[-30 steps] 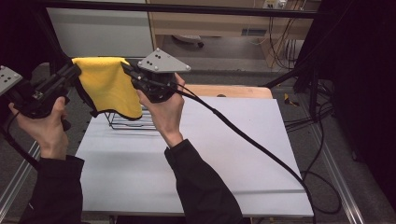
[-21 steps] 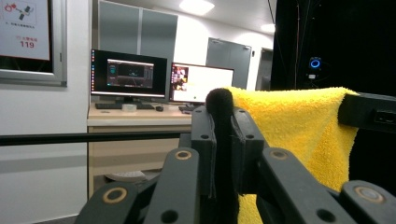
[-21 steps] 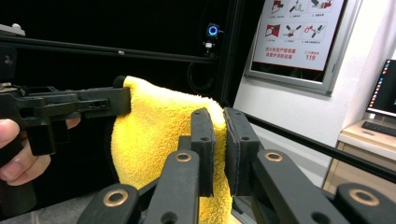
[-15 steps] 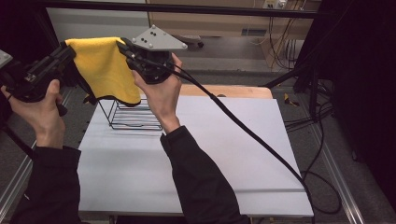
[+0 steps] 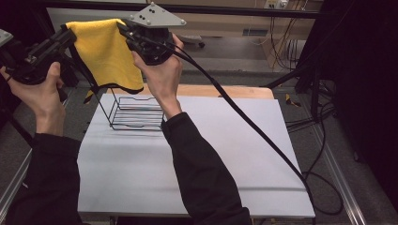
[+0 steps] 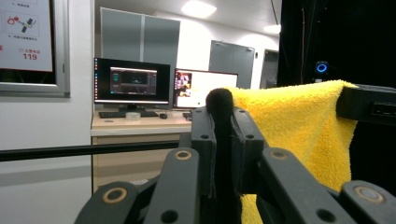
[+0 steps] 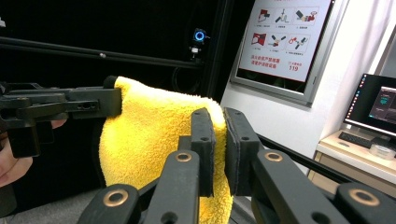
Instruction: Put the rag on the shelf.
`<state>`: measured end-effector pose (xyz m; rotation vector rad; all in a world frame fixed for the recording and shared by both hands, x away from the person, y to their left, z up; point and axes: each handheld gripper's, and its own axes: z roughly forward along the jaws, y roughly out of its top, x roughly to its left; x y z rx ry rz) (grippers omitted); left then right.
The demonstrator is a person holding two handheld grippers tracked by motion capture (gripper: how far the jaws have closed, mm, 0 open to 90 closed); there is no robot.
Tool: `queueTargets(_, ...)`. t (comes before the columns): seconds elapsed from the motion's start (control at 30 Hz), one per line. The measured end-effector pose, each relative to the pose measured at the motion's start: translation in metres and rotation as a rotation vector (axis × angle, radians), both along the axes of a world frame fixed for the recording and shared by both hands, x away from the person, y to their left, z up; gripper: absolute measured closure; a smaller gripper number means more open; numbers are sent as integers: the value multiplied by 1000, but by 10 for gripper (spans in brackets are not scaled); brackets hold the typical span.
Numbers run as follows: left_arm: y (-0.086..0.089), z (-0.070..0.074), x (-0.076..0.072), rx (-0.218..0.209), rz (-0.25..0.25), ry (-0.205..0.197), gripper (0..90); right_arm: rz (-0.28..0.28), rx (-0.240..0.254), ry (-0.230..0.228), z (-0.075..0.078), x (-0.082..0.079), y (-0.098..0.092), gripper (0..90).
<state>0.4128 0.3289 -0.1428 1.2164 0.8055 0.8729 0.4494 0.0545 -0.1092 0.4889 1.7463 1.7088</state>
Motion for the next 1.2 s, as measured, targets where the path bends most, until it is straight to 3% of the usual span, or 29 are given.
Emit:
queueTargets(0.67, 1, 18, 38, 2, 11, 17, 811, -29, 22, 8, 14, 31, 5, 838)
queueTargets(0.87, -2, 22, 53, 26, 25, 28, 811, -41, 26, 15, 15, 42, 5, 838)
queueTargets(1.2, -4, 16, 78, 31, 21, 62, 811, -66, 8, 33, 8, 62, 4, 838)
